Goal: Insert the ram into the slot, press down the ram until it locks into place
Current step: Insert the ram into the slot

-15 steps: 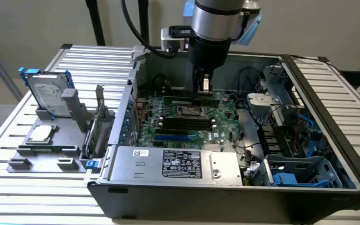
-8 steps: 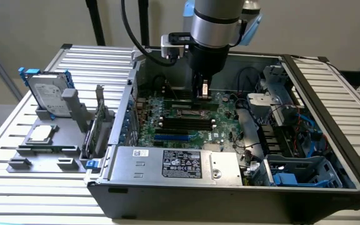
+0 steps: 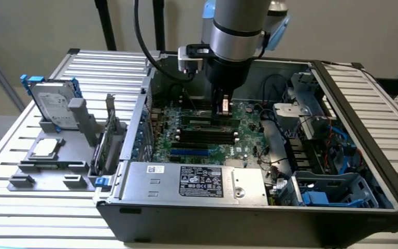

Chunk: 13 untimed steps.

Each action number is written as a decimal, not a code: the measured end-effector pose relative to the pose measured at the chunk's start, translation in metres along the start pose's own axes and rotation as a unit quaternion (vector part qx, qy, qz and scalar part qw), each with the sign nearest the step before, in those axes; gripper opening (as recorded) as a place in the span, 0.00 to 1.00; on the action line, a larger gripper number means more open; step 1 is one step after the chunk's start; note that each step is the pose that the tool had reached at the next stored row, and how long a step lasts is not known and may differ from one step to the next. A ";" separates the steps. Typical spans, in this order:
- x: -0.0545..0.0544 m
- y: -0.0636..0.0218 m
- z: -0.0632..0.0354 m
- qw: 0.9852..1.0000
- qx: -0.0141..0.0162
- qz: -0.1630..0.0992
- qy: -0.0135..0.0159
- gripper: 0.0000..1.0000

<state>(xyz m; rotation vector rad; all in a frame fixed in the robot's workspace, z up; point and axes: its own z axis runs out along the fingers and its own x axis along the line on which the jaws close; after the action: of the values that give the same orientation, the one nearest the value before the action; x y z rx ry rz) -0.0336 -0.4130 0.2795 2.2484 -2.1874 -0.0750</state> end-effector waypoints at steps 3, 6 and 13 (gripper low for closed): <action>0.000 -0.0002 0.0054 1.000 0.000 0.000 0.000 0.13; 0.000 -0.0004 0.0110 1.000 0.001 0.000 0.000 0.13; -0.001 -0.0007 0.0237 1.000 0.004 -0.002 0.000 0.13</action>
<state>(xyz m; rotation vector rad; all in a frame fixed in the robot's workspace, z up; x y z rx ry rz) -0.0337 -0.4117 0.2559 2.2564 -2.1875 -0.0657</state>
